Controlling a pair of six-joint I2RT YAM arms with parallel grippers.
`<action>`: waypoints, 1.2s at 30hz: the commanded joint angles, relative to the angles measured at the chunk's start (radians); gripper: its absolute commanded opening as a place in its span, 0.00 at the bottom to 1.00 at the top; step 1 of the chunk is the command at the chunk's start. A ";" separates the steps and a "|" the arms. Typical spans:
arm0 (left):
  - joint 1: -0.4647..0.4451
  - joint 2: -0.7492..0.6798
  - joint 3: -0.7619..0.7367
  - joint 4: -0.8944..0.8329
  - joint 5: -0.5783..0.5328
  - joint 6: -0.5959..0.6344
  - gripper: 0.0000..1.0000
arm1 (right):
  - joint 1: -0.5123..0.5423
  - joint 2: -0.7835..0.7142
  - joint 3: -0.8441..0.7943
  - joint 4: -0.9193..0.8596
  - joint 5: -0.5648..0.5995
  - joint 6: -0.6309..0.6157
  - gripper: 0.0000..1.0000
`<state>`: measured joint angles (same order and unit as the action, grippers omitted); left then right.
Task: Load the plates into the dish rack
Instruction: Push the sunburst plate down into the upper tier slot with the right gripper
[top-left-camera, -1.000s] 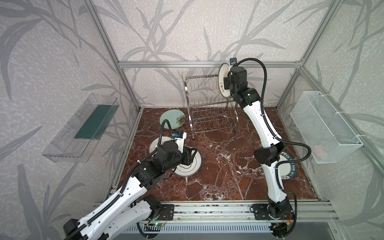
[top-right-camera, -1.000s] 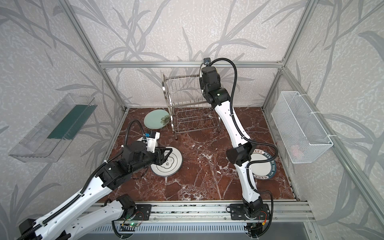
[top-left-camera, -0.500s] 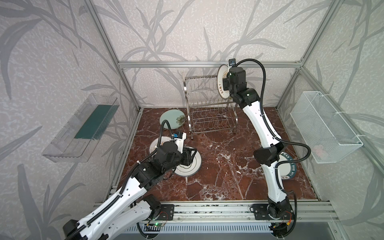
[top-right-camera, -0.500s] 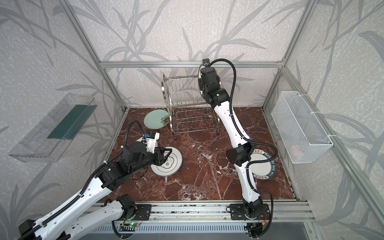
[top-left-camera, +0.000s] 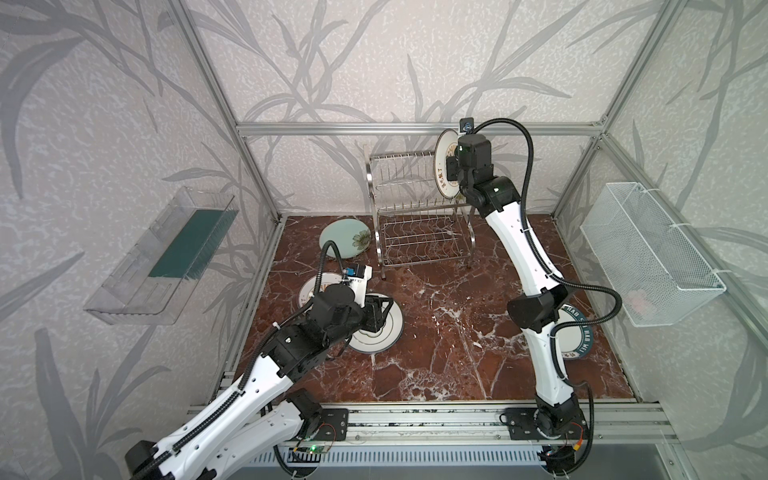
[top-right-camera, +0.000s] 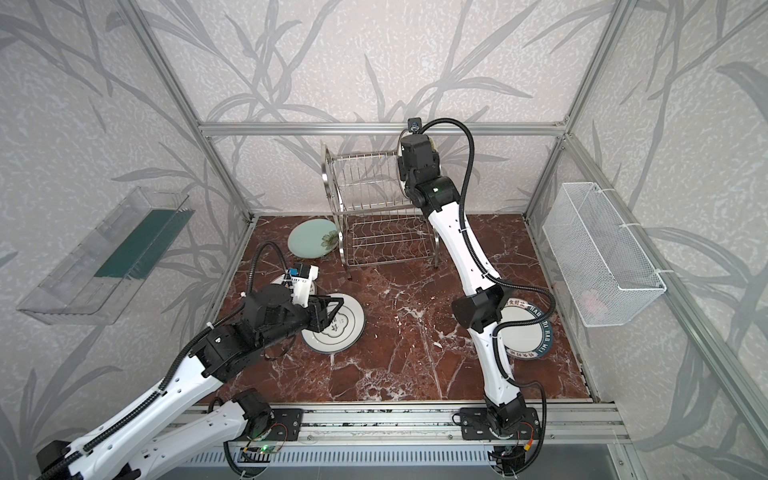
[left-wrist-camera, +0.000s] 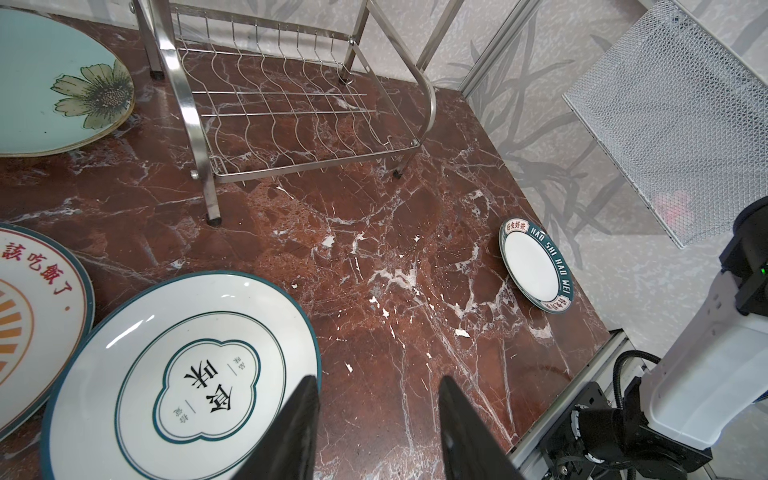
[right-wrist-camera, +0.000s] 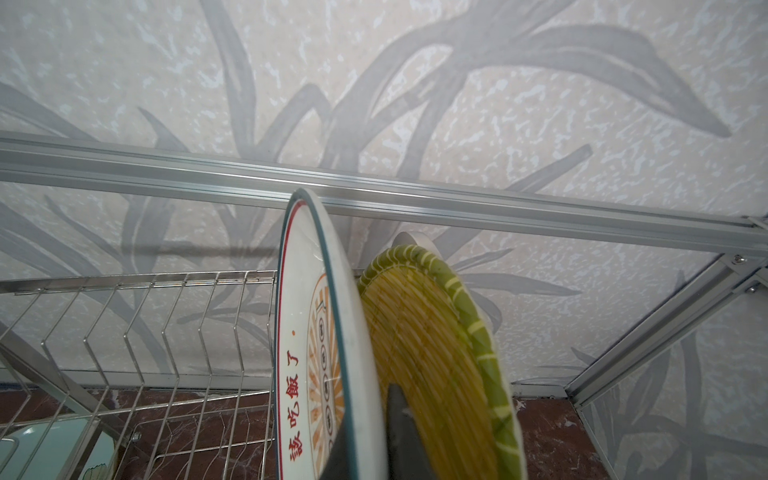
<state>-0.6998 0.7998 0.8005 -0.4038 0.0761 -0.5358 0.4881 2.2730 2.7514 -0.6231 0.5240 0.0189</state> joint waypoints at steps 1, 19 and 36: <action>-0.004 -0.017 -0.016 -0.001 -0.018 -0.009 0.46 | 0.022 -0.024 0.007 -0.031 -0.008 0.029 0.08; -0.004 0.005 0.003 0.002 -0.010 -0.002 0.46 | 0.035 0.016 0.058 0.028 0.023 -0.008 0.00; -0.004 0.012 0.006 0.009 -0.001 -0.004 0.45 | 0.094 0.039 0.071 0.129 0.205 -0.108 0.00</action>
<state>-0.7006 0.8112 0.8001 -0.4034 0.0765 -0.5350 0.5652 2.3093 2.7815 -0.5617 0.6941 -0.0811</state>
